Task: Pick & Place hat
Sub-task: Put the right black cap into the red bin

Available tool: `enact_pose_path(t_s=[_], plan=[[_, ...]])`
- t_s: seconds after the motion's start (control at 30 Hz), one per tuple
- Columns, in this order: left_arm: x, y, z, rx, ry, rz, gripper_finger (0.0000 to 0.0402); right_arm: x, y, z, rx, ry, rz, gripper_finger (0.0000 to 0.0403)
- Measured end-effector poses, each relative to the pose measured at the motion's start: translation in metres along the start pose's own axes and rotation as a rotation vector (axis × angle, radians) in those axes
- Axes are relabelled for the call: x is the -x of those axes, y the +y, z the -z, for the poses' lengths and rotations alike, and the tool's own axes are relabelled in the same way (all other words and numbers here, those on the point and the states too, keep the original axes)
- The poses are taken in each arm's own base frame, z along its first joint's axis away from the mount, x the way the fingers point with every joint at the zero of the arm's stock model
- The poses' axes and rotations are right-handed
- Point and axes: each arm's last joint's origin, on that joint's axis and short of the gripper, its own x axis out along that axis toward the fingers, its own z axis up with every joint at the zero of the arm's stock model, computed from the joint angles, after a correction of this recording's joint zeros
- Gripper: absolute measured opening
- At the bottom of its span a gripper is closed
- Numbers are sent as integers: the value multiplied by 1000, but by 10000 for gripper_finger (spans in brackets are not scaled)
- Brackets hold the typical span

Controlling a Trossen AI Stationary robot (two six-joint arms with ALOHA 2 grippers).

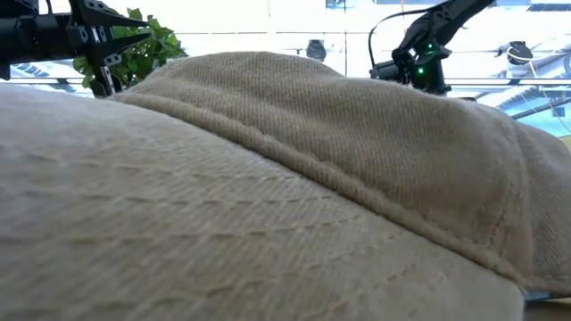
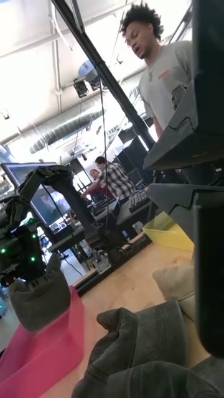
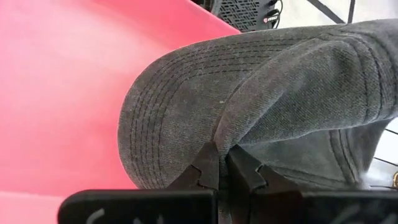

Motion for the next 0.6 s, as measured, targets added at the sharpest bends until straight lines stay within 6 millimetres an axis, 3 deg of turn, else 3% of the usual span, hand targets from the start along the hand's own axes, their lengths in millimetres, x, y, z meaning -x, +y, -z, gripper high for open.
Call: enact_pose_path(t_s=[0.43,0.6], plan=[[0,0,0,3,0,0,51,-2,-2,-1,15,7,3,0],[0,0,0,3,0,0,51,-12,-1,4,21,43,-4,0]])
